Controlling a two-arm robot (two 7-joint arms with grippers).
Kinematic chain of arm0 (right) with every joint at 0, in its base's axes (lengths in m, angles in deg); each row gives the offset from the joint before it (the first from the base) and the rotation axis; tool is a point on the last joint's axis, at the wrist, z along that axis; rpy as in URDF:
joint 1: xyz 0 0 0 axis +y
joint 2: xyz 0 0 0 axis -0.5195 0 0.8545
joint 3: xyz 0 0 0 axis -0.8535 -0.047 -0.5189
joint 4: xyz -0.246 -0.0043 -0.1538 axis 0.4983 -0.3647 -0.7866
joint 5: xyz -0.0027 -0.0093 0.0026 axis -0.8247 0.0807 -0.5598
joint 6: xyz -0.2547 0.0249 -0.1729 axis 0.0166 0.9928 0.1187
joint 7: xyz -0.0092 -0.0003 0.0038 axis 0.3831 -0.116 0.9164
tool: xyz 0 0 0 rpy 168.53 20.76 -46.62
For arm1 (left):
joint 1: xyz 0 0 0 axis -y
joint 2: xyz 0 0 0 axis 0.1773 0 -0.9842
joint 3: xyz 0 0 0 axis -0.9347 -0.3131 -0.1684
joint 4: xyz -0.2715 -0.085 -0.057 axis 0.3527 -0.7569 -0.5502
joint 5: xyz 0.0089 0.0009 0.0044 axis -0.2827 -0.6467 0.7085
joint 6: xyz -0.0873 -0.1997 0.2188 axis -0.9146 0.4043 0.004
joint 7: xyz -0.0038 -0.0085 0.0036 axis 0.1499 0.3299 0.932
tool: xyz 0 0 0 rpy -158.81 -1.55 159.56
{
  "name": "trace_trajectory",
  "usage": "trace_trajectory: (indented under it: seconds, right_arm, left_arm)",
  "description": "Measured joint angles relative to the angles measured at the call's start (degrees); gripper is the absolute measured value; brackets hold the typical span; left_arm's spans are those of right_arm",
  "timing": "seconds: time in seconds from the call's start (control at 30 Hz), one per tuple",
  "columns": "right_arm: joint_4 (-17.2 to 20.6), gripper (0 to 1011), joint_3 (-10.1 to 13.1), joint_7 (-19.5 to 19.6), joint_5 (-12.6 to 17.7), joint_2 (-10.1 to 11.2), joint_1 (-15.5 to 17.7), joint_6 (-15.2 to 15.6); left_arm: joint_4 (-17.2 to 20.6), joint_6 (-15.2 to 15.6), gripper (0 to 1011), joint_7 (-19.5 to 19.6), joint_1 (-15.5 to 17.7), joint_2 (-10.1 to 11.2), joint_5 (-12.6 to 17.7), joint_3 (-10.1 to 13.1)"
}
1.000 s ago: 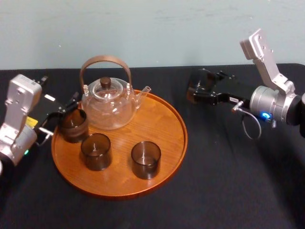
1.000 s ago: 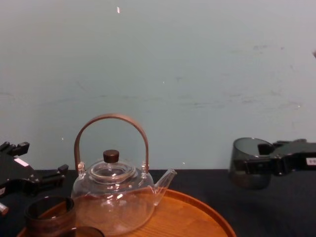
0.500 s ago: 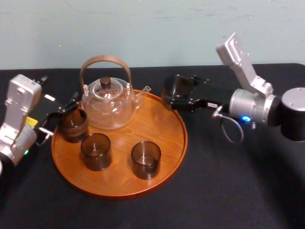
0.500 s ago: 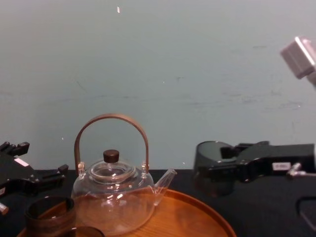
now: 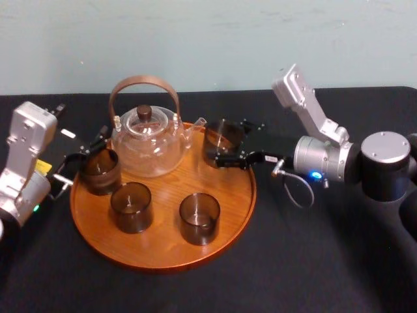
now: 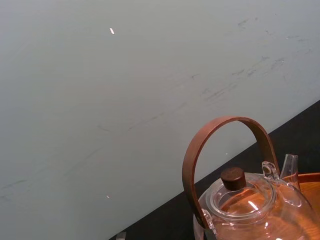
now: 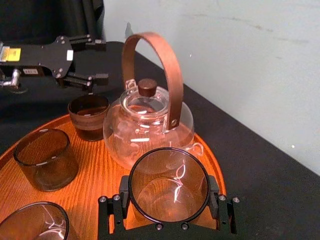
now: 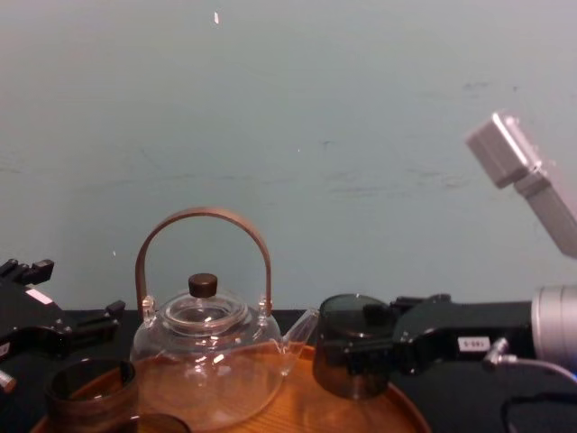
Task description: Pick up the glass from the table and place it on the tray.
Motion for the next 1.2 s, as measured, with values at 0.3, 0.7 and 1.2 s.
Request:
trace_trajectory:
  seconds: [0.3, 0.7, 1.2]
  right_arm:
    - [-4.00, 903, -1.58, -0.28, -1.22, -1.39, -0.75, -1.71]
    - [-8.88, 903, -2.31, -0.90, -2.66, -3.18, -1.54, -4.40]
    - [-10.88, 903, -2.11, -0.95, -3.55, -4.08, -1.63, -4.75]
  left_arm:
    - [0.00, 0.00, 1001, 0.00, 0.00, 0.00, 0.00, 0.00]
    - [0.00, 0.00, 1001, 0.00, 0.00, 0.00, 0.00, 0.00]
    - [0.00, 0.00, 1001, 0.00, 0.00, 0.00, 0.00, 0.00]
